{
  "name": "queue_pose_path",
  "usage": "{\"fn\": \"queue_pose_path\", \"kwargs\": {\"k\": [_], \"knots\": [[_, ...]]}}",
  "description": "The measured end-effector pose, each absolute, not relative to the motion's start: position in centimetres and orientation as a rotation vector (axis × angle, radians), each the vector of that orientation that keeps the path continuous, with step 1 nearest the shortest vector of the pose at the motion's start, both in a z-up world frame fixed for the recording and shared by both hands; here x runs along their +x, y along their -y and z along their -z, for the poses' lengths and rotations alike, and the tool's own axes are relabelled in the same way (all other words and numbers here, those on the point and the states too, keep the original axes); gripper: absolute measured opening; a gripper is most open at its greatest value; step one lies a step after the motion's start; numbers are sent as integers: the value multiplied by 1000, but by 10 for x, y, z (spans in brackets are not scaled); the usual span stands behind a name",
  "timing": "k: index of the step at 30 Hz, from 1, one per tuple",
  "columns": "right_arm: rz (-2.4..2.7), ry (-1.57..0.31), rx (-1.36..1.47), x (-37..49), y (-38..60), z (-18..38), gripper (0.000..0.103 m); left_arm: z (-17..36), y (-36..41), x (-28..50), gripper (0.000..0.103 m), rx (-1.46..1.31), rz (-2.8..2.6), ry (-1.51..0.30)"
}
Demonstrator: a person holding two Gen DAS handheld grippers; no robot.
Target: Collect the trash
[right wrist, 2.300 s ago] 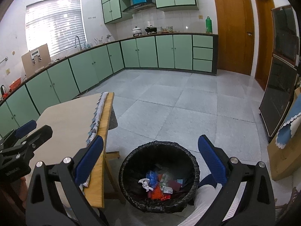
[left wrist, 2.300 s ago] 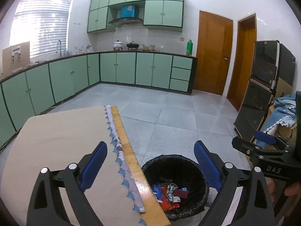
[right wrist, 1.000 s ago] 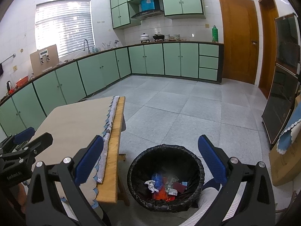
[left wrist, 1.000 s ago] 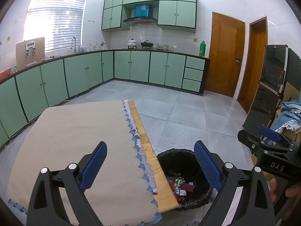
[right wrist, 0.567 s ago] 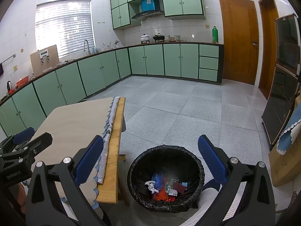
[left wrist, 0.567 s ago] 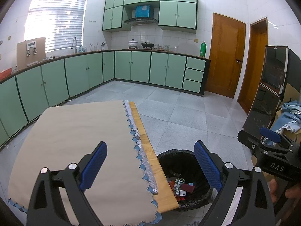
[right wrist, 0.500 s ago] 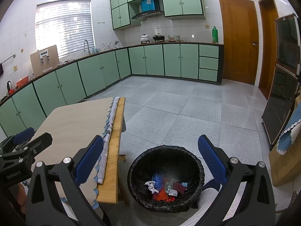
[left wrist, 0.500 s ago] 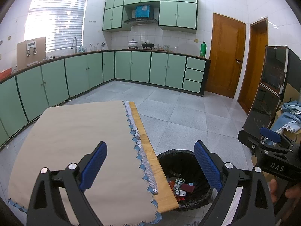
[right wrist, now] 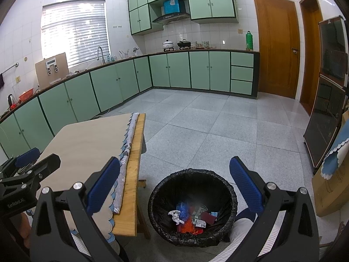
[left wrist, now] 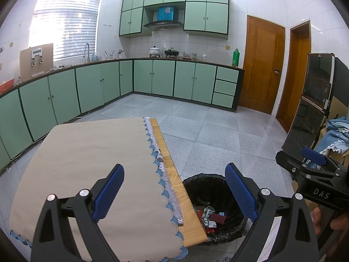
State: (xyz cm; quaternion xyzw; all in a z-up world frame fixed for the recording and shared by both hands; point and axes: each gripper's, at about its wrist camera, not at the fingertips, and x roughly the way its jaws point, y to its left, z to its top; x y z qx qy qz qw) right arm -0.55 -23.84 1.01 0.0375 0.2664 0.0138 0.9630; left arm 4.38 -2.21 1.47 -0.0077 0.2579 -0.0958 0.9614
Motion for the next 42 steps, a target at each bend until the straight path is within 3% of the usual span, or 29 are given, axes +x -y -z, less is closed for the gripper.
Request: {"fn": "queue_pose_path", "kwargs": {"k": [42], "knots": [[-30,-541,76,-4,237,-10,98,-23,20,45,92,-14,192,-526]]}}
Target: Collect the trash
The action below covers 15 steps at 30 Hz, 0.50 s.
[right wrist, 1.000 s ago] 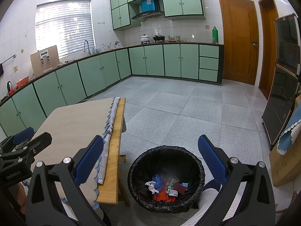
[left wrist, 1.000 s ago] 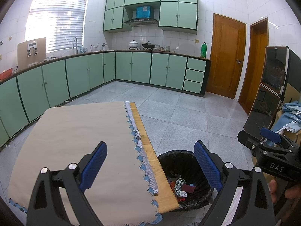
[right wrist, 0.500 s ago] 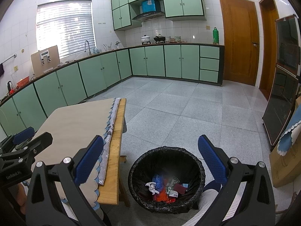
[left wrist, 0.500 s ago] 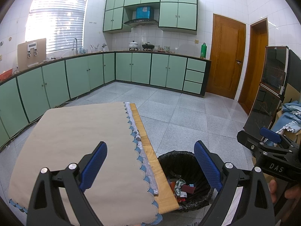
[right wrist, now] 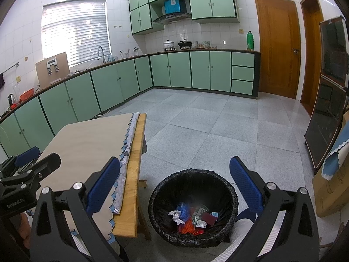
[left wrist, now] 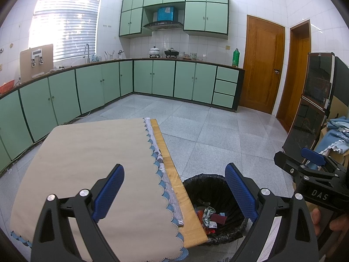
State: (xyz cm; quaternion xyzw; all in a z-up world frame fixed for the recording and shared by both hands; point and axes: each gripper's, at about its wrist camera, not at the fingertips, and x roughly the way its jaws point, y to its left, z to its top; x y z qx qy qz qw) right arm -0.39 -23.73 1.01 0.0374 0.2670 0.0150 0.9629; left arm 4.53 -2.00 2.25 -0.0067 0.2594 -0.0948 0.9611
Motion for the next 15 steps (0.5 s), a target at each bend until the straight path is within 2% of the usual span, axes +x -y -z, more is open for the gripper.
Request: {"fn": "queue_pose_path", "kwargs": {"k": [15], "knots": [[-31,-546,77,-2,239,-6,98,-23,20,46,92,-10,192,-532]]}}
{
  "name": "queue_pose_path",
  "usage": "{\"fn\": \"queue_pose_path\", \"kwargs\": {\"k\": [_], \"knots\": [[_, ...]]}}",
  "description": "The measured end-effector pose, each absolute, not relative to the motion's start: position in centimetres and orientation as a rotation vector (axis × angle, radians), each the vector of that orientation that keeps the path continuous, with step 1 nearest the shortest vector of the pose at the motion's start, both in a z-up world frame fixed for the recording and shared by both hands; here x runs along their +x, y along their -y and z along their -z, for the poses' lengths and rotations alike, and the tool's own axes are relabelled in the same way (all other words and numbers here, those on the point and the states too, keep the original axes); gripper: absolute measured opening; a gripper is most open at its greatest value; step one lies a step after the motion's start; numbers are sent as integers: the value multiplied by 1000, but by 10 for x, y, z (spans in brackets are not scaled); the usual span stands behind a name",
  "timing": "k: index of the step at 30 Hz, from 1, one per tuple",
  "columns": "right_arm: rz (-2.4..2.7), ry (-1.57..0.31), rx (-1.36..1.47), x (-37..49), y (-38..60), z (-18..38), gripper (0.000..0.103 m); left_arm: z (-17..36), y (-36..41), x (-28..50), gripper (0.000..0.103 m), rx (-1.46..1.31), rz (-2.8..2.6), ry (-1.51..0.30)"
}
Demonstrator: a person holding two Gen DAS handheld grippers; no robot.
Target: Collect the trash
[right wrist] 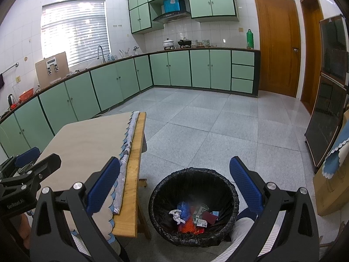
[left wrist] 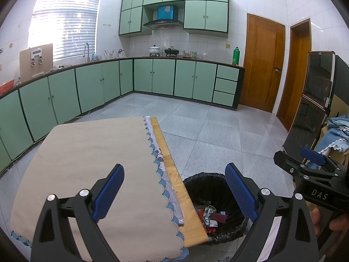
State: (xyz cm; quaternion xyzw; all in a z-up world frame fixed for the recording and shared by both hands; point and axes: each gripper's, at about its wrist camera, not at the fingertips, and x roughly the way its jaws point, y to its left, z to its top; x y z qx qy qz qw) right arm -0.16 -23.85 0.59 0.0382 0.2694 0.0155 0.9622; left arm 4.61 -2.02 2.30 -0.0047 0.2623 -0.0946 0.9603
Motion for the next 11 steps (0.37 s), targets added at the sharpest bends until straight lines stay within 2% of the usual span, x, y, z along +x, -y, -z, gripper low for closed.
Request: {"fn": "queue_pose_path", "kwargs": {"k": [11], "knots": [[-33,-551,80,0,237,2,98,-19,18,47,92,-14,188,-540]]}}
